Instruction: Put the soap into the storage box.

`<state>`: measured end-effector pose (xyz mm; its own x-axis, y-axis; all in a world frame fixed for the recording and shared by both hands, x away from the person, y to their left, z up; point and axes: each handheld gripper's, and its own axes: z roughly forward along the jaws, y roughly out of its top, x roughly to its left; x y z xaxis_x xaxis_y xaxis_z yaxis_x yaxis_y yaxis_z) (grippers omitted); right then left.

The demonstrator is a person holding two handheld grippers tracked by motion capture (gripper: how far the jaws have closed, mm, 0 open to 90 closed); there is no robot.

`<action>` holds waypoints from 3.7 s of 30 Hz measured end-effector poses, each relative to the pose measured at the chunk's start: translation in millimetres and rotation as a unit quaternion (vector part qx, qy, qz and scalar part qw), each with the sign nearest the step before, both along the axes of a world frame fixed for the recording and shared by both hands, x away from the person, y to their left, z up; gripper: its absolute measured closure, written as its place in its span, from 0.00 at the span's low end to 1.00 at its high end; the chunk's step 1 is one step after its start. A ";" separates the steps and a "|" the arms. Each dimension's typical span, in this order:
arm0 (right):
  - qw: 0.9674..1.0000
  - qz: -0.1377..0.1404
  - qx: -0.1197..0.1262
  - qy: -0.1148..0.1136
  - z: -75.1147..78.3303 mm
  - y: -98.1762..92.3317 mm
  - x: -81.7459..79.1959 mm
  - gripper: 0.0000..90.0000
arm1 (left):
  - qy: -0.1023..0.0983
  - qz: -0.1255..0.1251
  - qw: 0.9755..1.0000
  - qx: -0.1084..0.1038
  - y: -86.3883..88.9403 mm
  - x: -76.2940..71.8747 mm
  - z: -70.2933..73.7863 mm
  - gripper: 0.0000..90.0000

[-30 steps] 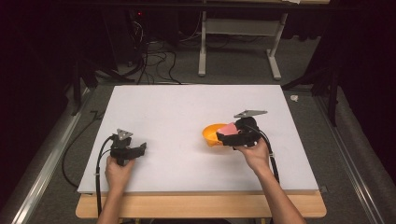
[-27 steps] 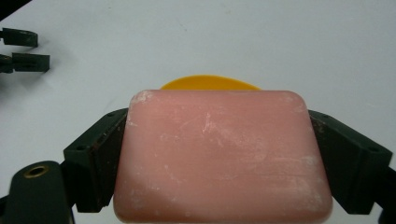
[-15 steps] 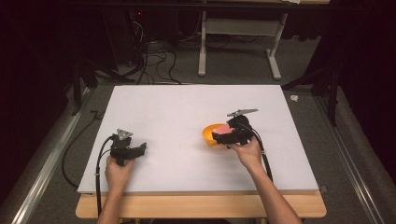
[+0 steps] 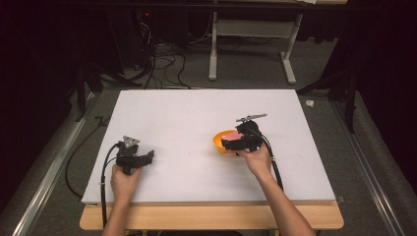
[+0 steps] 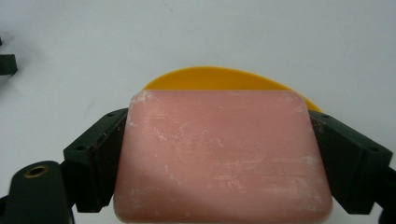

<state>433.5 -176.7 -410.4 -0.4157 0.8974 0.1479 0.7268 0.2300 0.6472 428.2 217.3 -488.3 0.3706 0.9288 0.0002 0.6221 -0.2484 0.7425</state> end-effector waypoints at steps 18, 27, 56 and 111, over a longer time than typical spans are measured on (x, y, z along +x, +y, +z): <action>1.000 -0.005 -0.002 0.011 -4.4 4.0 3.5 0.15 | 0.000 0.000 1.000 0.000 0.0 0.0 0.0 0.30; 1.000 -0.009 -0.002 0.021 -7.7 4.3 6.3 0.15 | 0.000 0.000 1.000 0.000 0.0 0.0 0.0 0.30; 0.999 -0.036 0.013 0.017 -7.0 -4.4 7.5 0.15 | 0.000 0.000 1.000 0.000 -0.1 -0.1 -0.1 0.30; 0.993 -0.066 0.053 -0.087 26.0 -82.3 -32.4 0.24 | 0.000 0.000 1.000 0.000 0.0 0.0 0.0 0.30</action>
<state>401.1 -258.9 -384.4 -0.3231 0.9288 0.1814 0.6213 0.0636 0.7810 428.3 217.2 -488.3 0.3704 0.9289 -0.0001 0.6224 -0.2481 0.7424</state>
